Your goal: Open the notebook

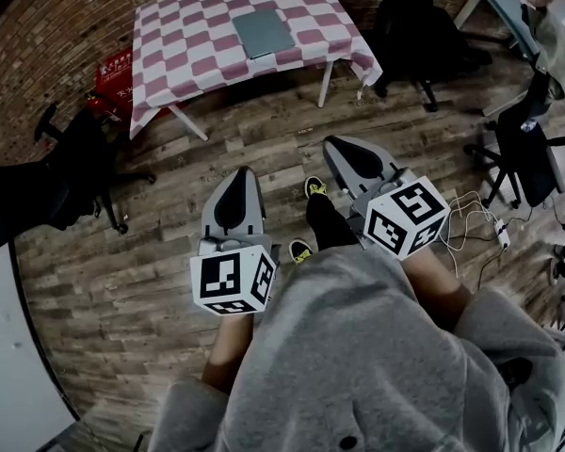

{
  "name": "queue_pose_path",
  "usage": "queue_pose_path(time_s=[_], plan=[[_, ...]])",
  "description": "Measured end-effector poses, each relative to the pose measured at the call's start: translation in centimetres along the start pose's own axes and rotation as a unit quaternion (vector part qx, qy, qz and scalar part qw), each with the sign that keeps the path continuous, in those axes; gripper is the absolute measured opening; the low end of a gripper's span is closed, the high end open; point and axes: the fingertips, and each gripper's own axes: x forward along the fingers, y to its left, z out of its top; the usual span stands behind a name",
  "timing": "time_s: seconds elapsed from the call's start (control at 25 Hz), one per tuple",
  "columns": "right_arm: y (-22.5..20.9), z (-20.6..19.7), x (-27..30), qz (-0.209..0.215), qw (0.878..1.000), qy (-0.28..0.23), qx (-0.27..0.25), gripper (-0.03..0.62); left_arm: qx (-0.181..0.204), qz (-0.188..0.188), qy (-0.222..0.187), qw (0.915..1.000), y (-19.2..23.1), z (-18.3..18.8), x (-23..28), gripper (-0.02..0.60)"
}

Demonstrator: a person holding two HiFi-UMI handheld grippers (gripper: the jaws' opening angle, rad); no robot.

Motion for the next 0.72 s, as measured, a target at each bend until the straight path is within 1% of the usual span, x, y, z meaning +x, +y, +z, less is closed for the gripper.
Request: queue_pose_path(time_s=[0.32, 0.52, 0.72], plan=[[-0.9, 0.2, 2.2, 0.01, 1.0, -0.001, 0.003, 0.026, 0.007, 0.007, 0.003, 0.9999, 1.5, 0.3, 1.7, 0.007], [-3.1, 0.5, 3.0, 0.003, 1.0, 0.001, 0.009, 0.026, 0.009, 0.003, 0.011, 0.9999, 1.6, 0.2, 3.8, 0.006], [-5.3, 0.7, 4.6, -0.003, 1.0, 0.008, 0.016, 0.026, 0.002, -0.001, 0.02, 0.9998, 1.9, 0.3, 6.7, 0.007]])
